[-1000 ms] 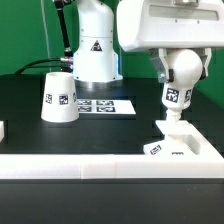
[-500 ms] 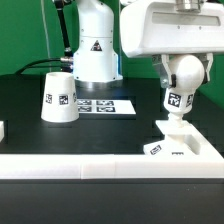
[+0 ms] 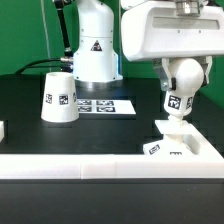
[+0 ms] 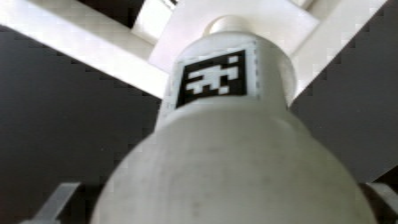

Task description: Assemble lamp

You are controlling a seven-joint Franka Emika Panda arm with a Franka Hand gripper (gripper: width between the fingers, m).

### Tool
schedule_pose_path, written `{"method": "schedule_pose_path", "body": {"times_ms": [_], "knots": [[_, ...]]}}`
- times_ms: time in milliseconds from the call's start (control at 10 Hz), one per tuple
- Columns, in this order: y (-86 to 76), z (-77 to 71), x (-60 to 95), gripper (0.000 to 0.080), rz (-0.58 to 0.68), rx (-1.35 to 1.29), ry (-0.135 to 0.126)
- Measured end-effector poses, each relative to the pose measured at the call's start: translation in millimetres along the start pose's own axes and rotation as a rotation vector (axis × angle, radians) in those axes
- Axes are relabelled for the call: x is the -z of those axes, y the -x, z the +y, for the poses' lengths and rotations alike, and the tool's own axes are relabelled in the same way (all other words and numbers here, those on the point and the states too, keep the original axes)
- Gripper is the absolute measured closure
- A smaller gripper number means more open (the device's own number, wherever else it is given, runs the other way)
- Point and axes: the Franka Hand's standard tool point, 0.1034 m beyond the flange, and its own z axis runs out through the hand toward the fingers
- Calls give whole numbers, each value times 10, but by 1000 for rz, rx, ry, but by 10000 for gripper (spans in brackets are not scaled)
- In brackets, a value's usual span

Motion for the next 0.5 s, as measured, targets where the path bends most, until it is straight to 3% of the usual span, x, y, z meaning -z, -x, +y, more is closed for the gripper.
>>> {"method": "schedule_pose_path", "body": {"times_ms": [500], "knots": [[107,-38,-85,223,22,0,13]]}}
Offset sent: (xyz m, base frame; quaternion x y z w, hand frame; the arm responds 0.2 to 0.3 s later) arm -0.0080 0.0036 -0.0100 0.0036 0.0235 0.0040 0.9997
